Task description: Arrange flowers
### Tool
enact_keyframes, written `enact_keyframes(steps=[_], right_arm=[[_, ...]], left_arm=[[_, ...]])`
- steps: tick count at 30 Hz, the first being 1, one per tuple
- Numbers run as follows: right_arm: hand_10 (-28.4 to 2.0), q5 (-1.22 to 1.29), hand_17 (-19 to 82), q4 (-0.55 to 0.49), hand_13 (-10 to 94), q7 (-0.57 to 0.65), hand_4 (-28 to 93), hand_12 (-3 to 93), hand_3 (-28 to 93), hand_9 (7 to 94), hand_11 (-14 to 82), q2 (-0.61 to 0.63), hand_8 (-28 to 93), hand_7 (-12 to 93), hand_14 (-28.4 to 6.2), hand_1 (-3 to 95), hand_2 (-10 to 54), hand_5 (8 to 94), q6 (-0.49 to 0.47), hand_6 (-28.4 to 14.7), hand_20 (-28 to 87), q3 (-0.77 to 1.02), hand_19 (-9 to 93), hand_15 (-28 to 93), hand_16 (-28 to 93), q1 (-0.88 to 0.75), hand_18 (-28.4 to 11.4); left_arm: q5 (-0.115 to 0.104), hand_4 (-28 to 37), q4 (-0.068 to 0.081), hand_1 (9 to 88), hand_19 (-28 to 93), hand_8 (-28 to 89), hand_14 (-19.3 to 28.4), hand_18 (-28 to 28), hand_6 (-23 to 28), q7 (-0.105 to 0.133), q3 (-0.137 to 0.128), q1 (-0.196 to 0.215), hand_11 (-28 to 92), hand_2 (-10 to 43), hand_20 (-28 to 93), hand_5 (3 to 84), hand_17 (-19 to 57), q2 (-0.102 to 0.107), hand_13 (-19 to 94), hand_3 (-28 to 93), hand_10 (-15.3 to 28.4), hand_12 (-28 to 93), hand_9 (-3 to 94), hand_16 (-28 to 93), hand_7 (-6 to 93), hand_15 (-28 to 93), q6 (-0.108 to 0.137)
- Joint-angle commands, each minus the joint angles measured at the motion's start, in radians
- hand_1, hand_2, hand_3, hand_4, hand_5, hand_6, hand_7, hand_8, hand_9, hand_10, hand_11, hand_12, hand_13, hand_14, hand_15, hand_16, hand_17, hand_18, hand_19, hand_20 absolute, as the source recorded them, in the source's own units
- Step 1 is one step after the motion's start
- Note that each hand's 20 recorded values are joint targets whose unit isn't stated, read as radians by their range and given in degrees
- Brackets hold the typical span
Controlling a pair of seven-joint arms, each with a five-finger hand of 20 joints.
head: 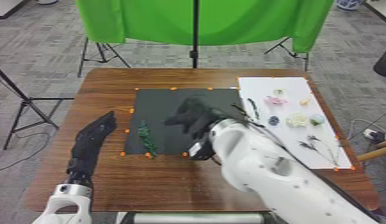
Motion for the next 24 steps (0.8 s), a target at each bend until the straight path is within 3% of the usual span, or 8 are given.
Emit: enact_keyframes(steps=[1, 6, 10, 17, 24], right_arm=[[-18.6, -0.228, 59, -0.174, 84, 0.046, -9, 24.8, 61, 71.4, 20.3, 0.294, -4, 12, -8.5, 31.4, -6.2, 65.2, 0.149, -5.6, 35, 0.527, 93, 49, 30, -0.396, -12.2], [-18.4, -0.310, 58, -0.204, 82, 0.097, -12, 24.9, 60, 67.2, 18.9, 0.347, -4, 11, -8.7, 34.3, -9.5, 62.5, 0.136, -5.8, 37, 0.859, 93, 51, 29, -0.710, -12.9], [-17.8, -0.320, 57, -0.173, 81, 0.105, -16, 25.1, 60, 65.3, 18.5, 0.364, -4, 12, -8.4, 34.8, -9.5, 61.7, 0.080, -5.7, 38, 0.967, 93, 52, 29, -0.833, -13.1], [-17.8, -0.281, 56, -0.093, 80, 0.101, -20, 24.6, 58, 61.1, 16.0, 0.377, -4, 11, -8.5, 34.6, -9.5, 59.5, -0.006, -5.7, 39, 0.970, 93, 52, 29, -0.878, -13.6], [-17.4, -0.261, 56, -0.042, 80, 0.096, -26, 24.2, 59, 62.5, 16.3, 0.369, -4, 11, -8.1, 35.1, -9.5, 59.8, 0.012, -5.6, 39, 0.936, 93, 52, 28, -0.894, -13.1]], left_arm=[[0.000, -20.7, -0.013, 24.9, 1, -5, 14.8, 11.0, 3.6, -0.005, -0.021, 0.028, 9, -3.5, 17, 42.8, 2.3, -0.011, 29, 66, 11.2, 16, 36.5, 6, 6.1, 8, 0.012], [0.001, -20.6, -0.016, 25.0, 1, -5, 14.7, 11.0, 3.8, -0.012, -0.027, 0.035, 9, -3.5, 17, 42.9, 2.3, -0.013, 29, 66, 11.1, 16, 36.5, 6, 6.1, 8, 0.012], [0.004, -20.4, -0.017, 25.0, 1, -5, 14.8, 11.0, 3.8, -0.016, -0.024, 0.033, 9, -3.6, 18, 43.0, 2.4, -0.012, 29, 66, 11.1, 16, 36.6, 6, 6.1, 9, 0.011], [0.014, -20.3, -0.016, 25.3, 1, -5, 14.9, 11.0, 3.8, -0.016, -0.024, 0.024, 9, -3.5, 18, 43.1, 2.4, -0.007, 29, 66, 11.2, 16, 36.5, 6, 6.2, 9, 0.004], [0.014, -20.2, -0.016, 25.3, 1, -5, 14.8, 11.0, 3.8, -0.018, -0.025, 0.024, 9, -3.6, 18, 43.2, 2.4, -0.008, 29, 66, 11.1, 16, 36.5, 6, 6.4, 8, 0.002]])
